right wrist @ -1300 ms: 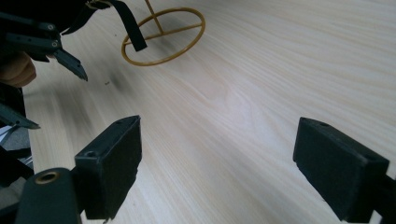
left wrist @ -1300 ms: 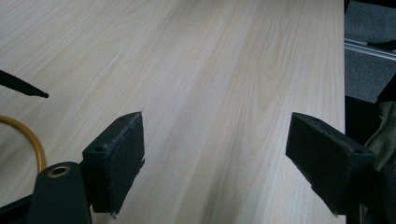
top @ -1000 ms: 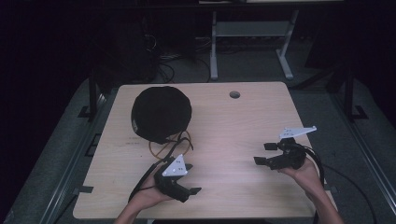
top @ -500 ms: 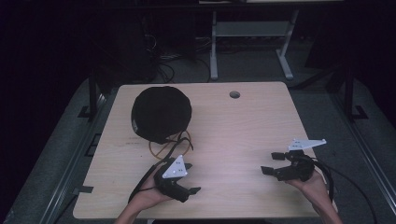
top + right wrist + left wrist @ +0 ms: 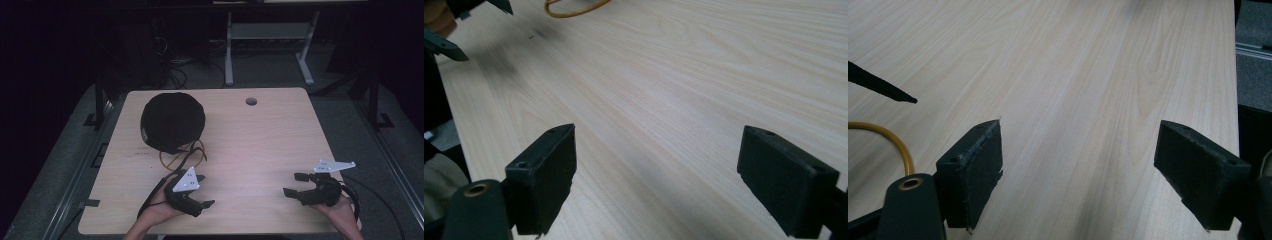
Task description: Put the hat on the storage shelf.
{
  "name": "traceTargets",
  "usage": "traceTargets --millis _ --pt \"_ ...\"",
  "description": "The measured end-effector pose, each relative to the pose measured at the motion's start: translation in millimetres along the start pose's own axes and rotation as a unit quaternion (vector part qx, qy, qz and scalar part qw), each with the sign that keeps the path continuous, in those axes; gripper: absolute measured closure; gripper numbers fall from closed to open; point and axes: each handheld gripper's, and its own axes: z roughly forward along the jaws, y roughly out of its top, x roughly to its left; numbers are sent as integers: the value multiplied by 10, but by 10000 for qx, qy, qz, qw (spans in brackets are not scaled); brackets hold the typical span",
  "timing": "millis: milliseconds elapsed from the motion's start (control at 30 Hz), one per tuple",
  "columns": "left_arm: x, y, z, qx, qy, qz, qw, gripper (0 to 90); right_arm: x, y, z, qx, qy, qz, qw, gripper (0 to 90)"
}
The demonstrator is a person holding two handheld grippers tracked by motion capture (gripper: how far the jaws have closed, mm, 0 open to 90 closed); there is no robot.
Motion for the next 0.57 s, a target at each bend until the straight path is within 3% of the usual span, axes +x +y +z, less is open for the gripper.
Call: traceTargets --millis 267,467,567 --pt "25 -29 -1 -21 14 -86 10000 194 11 -197 -31 -241 86 159 9995 154" --pt "7 -13 17 -8 -35 -73 10000 194 98 -280 -76 -240 -96 -64 9996 154" --pt "13 -10 25 3 -40 -108 9999 194 82 -293 -80 -295 -36 -47 9995 155"
